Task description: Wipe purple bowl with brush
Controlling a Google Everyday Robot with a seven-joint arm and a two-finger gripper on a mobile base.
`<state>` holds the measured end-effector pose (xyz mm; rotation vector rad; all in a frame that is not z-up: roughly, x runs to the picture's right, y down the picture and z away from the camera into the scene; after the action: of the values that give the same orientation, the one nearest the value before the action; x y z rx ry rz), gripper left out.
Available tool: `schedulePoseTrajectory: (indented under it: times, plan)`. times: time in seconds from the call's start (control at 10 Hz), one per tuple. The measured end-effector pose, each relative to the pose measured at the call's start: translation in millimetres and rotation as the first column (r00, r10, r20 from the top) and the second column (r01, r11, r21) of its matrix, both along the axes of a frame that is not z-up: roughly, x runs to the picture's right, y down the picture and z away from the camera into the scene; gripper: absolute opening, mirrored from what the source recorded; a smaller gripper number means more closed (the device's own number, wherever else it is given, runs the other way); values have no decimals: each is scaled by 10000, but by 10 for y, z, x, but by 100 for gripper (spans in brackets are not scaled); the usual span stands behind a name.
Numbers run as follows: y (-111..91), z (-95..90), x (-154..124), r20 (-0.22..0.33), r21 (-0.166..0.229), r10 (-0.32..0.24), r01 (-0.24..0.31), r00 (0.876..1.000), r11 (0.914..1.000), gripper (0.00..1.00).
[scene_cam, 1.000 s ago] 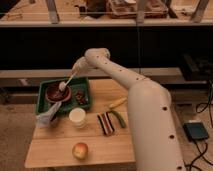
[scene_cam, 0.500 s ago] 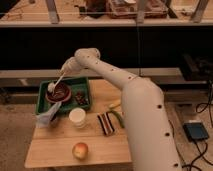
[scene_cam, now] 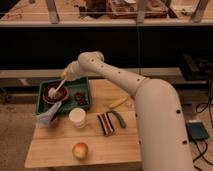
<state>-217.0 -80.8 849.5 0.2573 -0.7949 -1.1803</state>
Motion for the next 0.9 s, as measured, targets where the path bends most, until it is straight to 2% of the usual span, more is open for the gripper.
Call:
schedulePoseTrajectory:
  times: [0.2, 0.4, 0.7, 0.9]
  plan:
    - [88, 26, 340, -379, -135, 73, -78, 9993, 9999, 14]
    - [96, 114, 491, -751, -215, 164, -180, 9970, 9996, 14]
    - [-68, 343, 459, -1105, -173, 264, -285, 9935, 9994, 14]
    - [-164, 392, 342, -1104, -63, 281, -290, 9935, 9996, 14]
